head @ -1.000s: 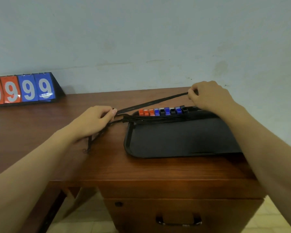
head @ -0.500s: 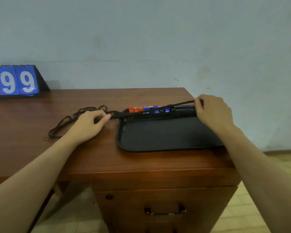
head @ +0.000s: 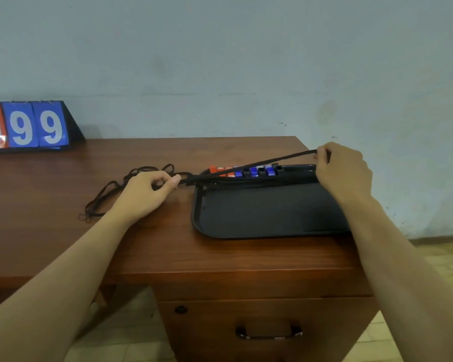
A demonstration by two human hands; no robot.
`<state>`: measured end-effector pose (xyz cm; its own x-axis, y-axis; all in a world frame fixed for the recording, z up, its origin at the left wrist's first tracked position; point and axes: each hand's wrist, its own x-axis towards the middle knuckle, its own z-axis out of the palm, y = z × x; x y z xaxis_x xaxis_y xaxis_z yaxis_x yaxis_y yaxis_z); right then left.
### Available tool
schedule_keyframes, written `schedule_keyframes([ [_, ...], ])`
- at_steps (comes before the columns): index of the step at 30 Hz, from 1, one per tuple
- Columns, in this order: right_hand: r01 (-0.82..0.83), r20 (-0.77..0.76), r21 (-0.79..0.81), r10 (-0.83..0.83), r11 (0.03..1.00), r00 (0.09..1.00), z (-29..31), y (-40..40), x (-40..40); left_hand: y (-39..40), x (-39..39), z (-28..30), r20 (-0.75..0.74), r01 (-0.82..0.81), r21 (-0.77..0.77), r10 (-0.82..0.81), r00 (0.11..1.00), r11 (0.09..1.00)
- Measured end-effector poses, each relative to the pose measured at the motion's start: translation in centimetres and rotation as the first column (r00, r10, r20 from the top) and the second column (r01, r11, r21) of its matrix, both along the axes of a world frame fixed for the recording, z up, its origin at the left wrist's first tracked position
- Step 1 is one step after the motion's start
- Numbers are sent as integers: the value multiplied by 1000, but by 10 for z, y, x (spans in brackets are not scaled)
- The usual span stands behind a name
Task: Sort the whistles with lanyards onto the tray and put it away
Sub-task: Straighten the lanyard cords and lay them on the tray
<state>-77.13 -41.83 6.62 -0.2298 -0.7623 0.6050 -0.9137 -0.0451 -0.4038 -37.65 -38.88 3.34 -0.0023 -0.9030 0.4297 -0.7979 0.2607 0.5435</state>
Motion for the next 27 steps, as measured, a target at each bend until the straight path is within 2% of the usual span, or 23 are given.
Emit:
schedule_keyframes([
  [3, 7, 22, -19, -7, 1000, 1000, 2, 5, -3, 3, -3, 2, 8, -34, 20, 34, 999, 999],
  [10, -23, 186, -152, 52, 988, 981, 2, 7, -5, 10, -9, 6, 22, -115, 45, 114, 993, 992],
  [19, -30, 239, -141, 63, 990, 969, -1, 4, -7, -1, -1, 1, 134, -267, -48, 271, 953, 962],
  [23, -23, 226, -117, 49, 993, 973, -1, 4, -7, 0, 0, 5, -26, -274, 21, 274, 961, 962],
  [27, -19, 201, -77, 34, 997, 979, -3, 1, -7, 5, 2, 10, -191, -269, 27, 269, 944, 963],
])
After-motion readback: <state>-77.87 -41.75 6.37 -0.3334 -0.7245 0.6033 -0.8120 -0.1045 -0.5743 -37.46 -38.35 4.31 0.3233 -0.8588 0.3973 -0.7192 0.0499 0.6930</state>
